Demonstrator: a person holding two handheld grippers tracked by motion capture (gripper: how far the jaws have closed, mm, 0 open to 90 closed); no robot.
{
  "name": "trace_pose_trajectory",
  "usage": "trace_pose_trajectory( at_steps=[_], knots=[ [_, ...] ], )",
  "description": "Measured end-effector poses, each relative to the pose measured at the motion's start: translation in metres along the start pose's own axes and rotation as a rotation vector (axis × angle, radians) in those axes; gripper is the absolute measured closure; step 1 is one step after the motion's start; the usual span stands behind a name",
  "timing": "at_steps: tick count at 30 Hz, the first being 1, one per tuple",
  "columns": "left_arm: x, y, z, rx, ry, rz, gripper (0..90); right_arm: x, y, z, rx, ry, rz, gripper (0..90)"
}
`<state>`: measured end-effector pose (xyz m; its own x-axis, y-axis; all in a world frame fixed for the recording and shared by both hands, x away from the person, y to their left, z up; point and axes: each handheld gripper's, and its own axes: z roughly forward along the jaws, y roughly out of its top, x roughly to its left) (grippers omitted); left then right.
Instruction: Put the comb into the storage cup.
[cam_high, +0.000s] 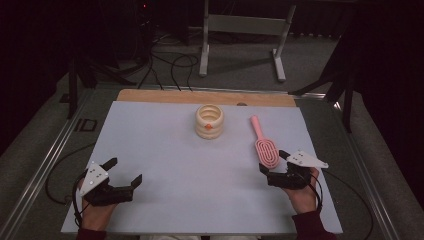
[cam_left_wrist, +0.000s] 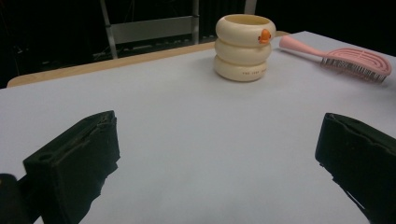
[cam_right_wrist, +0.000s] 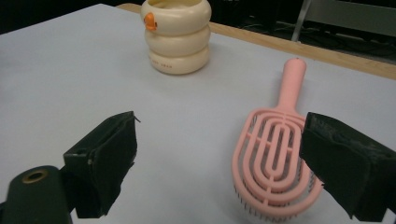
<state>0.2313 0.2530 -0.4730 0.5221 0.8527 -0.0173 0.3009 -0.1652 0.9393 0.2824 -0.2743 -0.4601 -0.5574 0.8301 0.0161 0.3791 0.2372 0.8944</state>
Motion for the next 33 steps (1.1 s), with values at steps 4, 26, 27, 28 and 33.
trace_pose_trajectory(
  at_steps=[4, 26, 27, 28, 33],
  knots=[
    [0.0, 0.0, 0.0, 0.002, 0.0, 0.002, 0.3, -0.003, 0.006, 0.006, 0.009, -0.001, -0.007, 11.4],
    [-0.002, -0.001, 0.001, 0.011, -0.001, 0.008, 0.3, -0.005, 0.019, 0.042, 0.098, 0.01, -0.036, 24.1],
    [-0.002, -0.001, 0.001, 0.013, -0.001, 0.01, 0.3, -0.005, 0.019, 0.044, 0.102, 0.008, -0.034, 24.8],
    [-0.002, -0.001, 0.002, 0.012, -0.002, 0.009, 0.3, -0.006, 0.019, 0.045, 0.106, 0.006, -0.039, 26.6],
    [-0.003, -0.001, 0.002, 0.017, -0.002, 0.013, 0.3, -0.007, 0.017, 0.054, 0.124, 0.011, -0.03, 40.2]
  ],
)
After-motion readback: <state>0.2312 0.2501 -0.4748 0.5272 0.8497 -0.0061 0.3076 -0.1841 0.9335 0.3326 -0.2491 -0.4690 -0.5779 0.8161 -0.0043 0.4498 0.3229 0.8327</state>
